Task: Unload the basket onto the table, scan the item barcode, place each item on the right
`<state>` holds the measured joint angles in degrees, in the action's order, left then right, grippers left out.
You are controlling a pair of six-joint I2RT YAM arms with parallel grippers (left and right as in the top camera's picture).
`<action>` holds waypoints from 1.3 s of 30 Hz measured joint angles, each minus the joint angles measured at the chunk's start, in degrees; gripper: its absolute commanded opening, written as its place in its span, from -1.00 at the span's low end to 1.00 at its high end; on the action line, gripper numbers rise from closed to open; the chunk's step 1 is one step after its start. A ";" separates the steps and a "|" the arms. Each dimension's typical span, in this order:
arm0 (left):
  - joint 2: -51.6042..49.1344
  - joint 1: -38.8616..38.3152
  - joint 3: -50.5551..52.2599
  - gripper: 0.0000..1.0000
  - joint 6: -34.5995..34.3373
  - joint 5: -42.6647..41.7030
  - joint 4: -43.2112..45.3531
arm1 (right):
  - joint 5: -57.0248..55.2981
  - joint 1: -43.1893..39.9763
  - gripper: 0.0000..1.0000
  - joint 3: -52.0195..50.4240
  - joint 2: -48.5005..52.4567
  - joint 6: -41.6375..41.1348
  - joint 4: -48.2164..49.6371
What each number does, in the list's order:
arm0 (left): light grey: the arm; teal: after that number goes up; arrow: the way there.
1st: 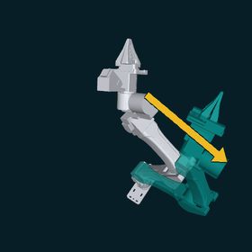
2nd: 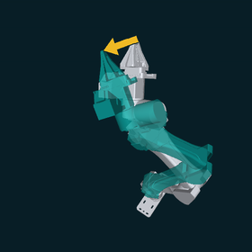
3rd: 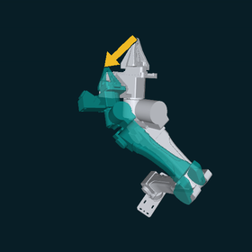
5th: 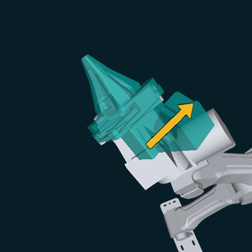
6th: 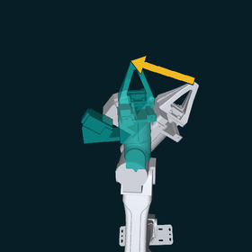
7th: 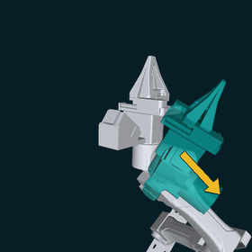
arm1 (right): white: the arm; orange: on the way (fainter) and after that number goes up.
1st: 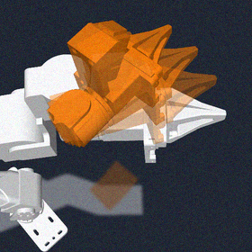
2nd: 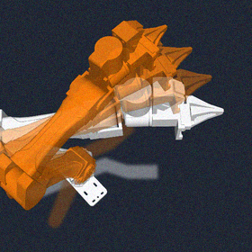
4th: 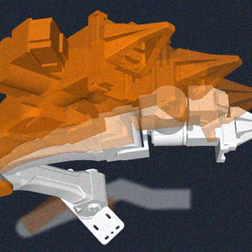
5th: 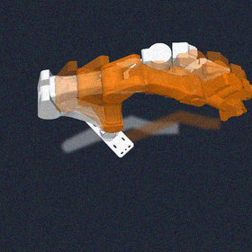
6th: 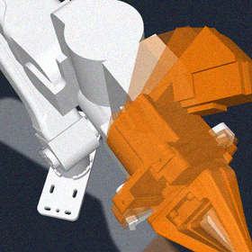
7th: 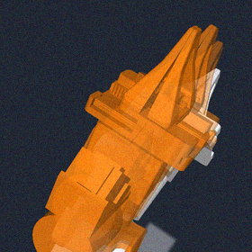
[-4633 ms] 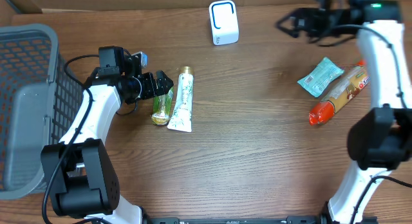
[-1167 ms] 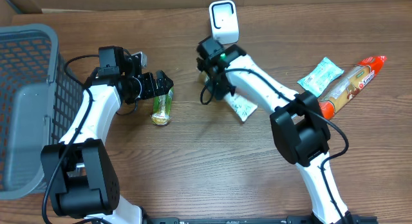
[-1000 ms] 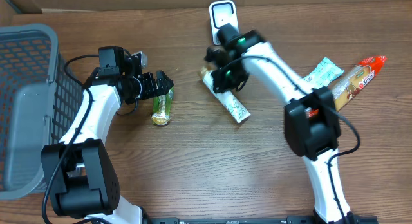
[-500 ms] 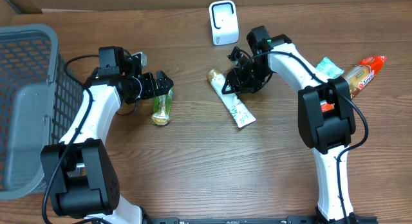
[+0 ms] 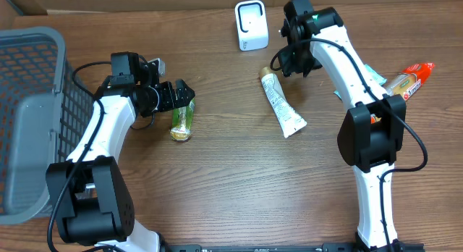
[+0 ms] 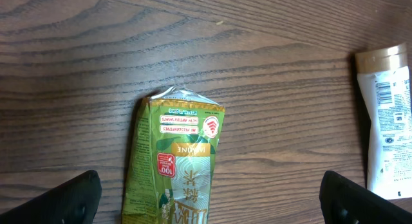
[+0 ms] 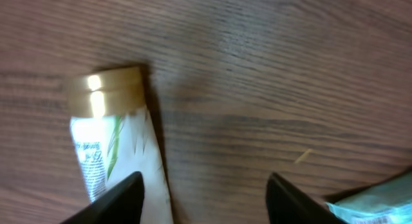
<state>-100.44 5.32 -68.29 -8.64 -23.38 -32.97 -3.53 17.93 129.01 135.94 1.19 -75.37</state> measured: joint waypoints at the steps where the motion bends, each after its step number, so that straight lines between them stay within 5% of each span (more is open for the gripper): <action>1: 0.00 0.00 0.00 0.99 0.00 0.00 -0.02 | -0.31 0.31 0.38 0.28 0.00 0.50 -0.61; 2: 0.00 0.00 0.00 0.99 0.00 0.00 -0.02 | -0.28 0.74 0.34 0.37 0.00 0.94 -1.33; 4: 0.00 0.00 0.00 0.99 0.00 0.00 0.00 | 1.66 2.08 -0.29 0.37 0.00 1.84 -3.26; 7: 0.00 0.00 0.00 0.99 0.00 0.00 0.00 | 7.08 2.32 -0.91 0.37 0.00 3.52 -4.61; 17: 0.00 0.00 0.00 0.99 0.00 0.00 0.00 | 18.64 1.55 -0.92 -1.03 0.00 5.46 -4.76; 39: 0.00 0.00 0.00 0.99 0.00 0.00 0.00 | 32.89 -6.99 -0.88 -24.96 -0.66 10.69 13.92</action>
<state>-100.44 5.32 -68.29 -8.64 -23.38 -32.97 29.36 10.94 104.05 135.28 11.88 -61.45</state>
